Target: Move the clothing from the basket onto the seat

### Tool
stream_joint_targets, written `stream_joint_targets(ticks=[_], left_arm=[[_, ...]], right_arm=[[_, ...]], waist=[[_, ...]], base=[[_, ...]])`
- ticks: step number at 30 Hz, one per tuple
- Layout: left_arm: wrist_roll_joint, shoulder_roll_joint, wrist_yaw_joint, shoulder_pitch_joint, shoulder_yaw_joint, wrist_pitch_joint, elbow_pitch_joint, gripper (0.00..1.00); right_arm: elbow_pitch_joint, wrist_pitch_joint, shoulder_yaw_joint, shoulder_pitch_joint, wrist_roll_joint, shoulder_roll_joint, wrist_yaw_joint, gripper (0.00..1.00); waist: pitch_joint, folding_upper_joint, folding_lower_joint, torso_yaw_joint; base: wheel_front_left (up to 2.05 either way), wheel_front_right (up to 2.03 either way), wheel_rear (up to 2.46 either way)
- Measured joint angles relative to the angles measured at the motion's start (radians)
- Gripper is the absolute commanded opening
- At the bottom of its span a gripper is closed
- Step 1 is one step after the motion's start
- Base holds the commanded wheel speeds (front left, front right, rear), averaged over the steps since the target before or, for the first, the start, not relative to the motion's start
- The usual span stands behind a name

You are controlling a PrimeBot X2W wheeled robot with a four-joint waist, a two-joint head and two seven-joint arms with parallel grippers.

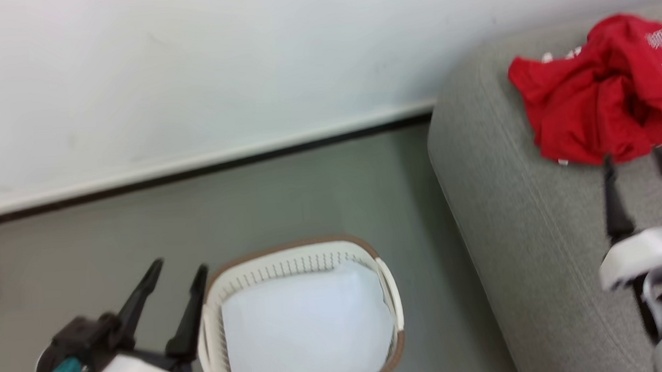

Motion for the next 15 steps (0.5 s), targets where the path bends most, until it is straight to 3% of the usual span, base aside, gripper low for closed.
stream_joint_targets(ticks=[10, 15], left_arm=[[0.080, -0.102, -0.002, 0.176, 0.187, 0.000, 0.093, 1.00], [0.141, -0.159, -0.034, 0.212, 0.274, 0.000, 0.109, 1.00]], right_arm=[[-0.129, -0.003, 0.165, 0.268, 0.122, 0.037, 0.000, 1.00], [-0.210, -0.003, 0.203, 0.377, 0.201, 0.049, 0.000, 1.00]], waist=[[-0.156, 0.0000, -0.0001, 0.067], [-0.205, 0.0000, 0.0000, 0.106]], base=[[0.00, 0.00, 0.00], [0.00, 0.00, 0.00]])
